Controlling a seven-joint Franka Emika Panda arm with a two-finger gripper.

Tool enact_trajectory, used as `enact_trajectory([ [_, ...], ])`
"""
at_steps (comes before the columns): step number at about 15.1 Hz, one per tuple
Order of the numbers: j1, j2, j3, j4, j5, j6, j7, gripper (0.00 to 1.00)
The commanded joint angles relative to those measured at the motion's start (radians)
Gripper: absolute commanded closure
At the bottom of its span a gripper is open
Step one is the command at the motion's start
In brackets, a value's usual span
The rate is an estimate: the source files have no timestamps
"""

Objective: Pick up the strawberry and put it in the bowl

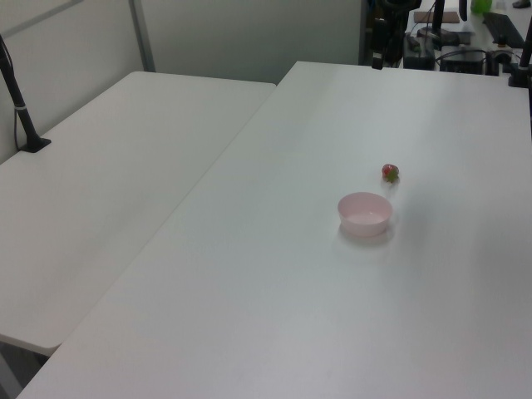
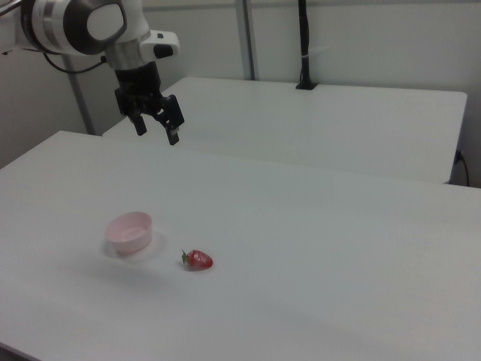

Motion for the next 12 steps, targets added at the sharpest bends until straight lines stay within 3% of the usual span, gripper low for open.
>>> enact_trajectory([
  [1,0.011,-0.017,-0.012,-0.017,0.006,-0.018,-0.023,0.00],
  [3,0.003,-0.019,-0.015,-0.021,0.006,-0.040,-0.059,0.00],
  [7,-0.017,-0.008,-0.019,-0.050,-0.005,-0.067,-0.305,0.00],
  [10,-0.017,-0.006,-0.018,-0.125,-0.058,-0.057,-0.237,0.03],
  [12,-0.026,-0.006,-0.015,-0.209,-0.065,-0.009,-0.047,0.02],
])
